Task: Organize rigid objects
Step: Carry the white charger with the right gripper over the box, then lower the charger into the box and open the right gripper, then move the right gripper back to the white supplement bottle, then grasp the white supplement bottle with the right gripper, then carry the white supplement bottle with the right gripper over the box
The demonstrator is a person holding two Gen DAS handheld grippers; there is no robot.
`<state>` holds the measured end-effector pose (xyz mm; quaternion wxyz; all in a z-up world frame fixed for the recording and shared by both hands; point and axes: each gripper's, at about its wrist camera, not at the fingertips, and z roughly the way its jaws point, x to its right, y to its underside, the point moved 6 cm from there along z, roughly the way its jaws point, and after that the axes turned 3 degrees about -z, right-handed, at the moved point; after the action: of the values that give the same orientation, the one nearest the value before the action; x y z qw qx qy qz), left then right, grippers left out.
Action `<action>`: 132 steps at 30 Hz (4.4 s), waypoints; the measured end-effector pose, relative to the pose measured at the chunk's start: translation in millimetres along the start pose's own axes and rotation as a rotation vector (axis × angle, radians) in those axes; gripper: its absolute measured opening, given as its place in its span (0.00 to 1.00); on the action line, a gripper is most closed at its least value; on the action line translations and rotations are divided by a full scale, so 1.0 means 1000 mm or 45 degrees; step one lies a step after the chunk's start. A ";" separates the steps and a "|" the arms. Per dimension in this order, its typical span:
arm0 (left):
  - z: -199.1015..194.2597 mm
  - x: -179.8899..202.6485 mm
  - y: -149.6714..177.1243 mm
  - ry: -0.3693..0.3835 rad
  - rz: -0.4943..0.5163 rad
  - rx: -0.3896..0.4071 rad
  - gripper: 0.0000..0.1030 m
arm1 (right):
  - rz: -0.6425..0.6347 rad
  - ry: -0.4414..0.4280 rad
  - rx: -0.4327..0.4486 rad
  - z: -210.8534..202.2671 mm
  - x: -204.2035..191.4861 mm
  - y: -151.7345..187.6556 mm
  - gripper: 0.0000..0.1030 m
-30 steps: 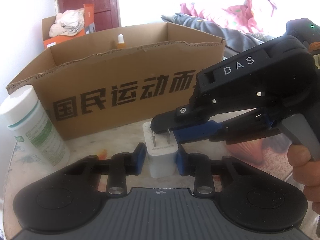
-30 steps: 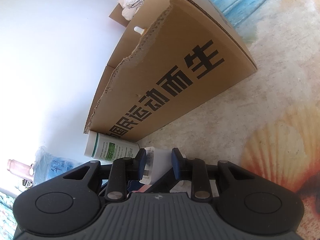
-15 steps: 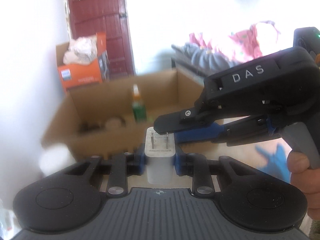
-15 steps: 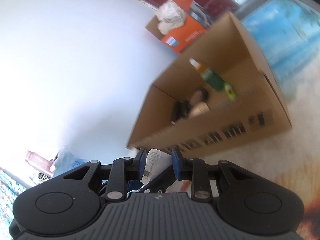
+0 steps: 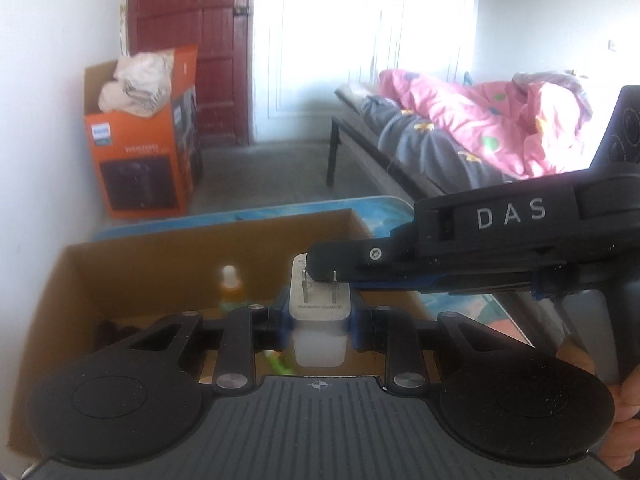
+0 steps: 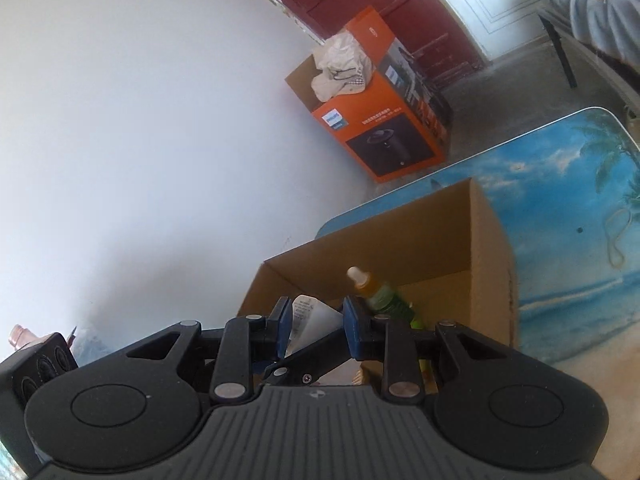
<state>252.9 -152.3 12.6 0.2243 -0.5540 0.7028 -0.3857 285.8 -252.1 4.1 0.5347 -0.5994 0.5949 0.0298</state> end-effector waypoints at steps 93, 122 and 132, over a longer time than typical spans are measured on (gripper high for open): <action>-0.099 -0.136 0.164 -0.197 0.034 0.097 0.84 | -0.579 0.103 -0.169 0.095 -0.174 0.173 0.77; -0.140 -0.093 0.145 -0.179 0.085 0.157 0.52 | -0.551 0.035 -0.096 0.040 -0.184 0.164 0.60; -0.171 -0.055 0.092 -0.172 0.194 0.278 0.52 | -0.585 -0.056 0.052 -0.020 -0.200 0.118 0.60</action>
<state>86.0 -41.8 36.1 0.3588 -0.4960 0.6800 -0.4036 128.2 -96.0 75.9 0.5522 -0.7074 0.4315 -0.0917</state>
